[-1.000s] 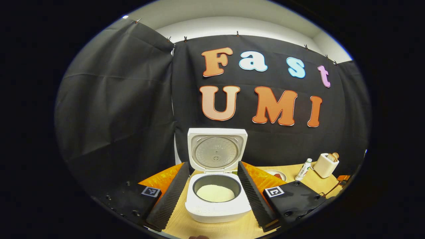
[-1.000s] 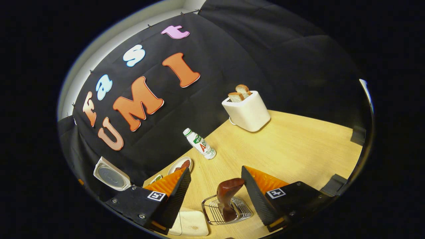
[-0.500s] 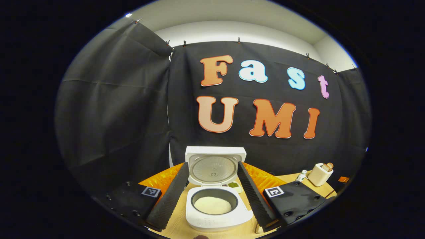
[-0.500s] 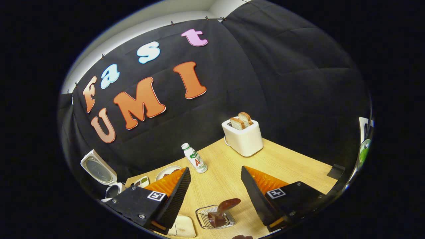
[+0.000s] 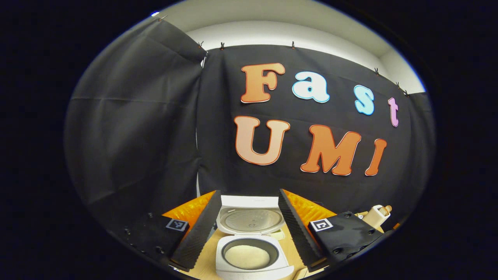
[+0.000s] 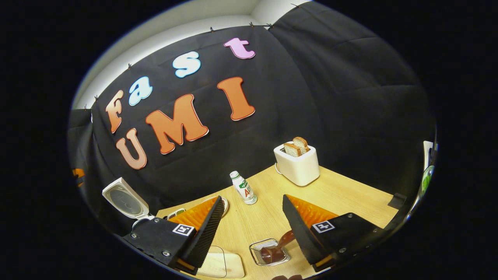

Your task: Close the left gripper, press the button to open the rice cooker; take a wooden spoon from the chopstick holder with the right hand, scoop a spoonful of rice and pour it into the rice cooker, then put the wooden spoon back into the chopstick holder.

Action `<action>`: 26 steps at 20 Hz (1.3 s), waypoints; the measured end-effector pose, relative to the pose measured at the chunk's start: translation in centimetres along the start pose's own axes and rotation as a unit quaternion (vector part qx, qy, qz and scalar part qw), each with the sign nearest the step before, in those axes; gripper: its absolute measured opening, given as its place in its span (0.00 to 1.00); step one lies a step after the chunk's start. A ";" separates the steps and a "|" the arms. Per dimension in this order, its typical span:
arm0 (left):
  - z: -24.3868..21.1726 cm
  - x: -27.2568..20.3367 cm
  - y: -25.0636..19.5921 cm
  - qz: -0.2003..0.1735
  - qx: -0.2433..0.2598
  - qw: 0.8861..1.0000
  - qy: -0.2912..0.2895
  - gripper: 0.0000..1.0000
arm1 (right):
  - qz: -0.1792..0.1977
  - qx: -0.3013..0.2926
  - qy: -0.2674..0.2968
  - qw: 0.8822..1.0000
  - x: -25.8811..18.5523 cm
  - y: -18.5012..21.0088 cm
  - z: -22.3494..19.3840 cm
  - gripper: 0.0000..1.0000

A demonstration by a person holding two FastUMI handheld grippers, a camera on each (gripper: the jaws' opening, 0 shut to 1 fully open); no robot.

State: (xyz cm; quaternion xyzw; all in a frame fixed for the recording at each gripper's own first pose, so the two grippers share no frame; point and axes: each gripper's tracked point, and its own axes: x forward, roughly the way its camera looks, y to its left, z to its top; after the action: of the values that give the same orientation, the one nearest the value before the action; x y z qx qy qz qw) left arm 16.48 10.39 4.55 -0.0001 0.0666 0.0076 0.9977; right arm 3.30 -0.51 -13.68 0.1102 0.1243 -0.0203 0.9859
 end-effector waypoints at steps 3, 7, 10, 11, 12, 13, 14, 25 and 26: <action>0.6 3.5 0.9 0.020 0.016 1.000 0.010 0.98 | -0.001 -0.003 -0.005 1.000 -0.2 0.3 0.4 0.95; -0.1 8.3 0.2 0.023 0.014 0.999 0.047 0.98 | -0.007 -0.008 -0.009 1.000 -0.6 -0.2 0.7 0.94; -1.1 11.3 -0.6 0.015 0.014 0.997 0.078 0.98 | -0.017 -0.007 -0.009 1.000 -0.4 -1.1 1.0 0.95; -1.2 12.2 -0.8 0.015 0.016 0.996 0.086 0.98 | -0.020 -0.008 -0.012 1.000 -0.5 -1.3 1.2 0.94; -1.4 13.1 -1.4 0.016 0.019 0.995 0.095 0.98 | -0.024 -0.011 -0.016 1.000 -0.6 -1.6 1.5 0.95; -1.7 14.0 -1.2 0.021 0.026 0.994 0.104 0.98 | -0.029 -0.013 -0.019 0.999 -0.6 -1.9 1.8 0.94; -2.1 14.7 -1.1 0.024 0.031 0.993 0.114 0.98 | -0.030 -0.014 -0.019 0.999 -0.6 -2.0 1.9 0.94; -8.7 17.8 -1.3 0.032 0.035 0.977 0.210 0.99 | -0.008 -0.042 0.000 0.999 -0.5 -0.9 1.1 0.94; -8.6 17.4 -1.1 0.031 0.038 0.978 0.205 0.99 | 0.001 -0.048 0.005 0.999 -0.5 -0.4 0.8 0.94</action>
State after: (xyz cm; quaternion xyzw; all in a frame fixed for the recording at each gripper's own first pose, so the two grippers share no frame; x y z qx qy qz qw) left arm 32.59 9.52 -6.30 0.0388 0.2697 0.0358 0.9615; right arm 2.95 -1.03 -12.85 0.0630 0.1295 -0.0133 0.9895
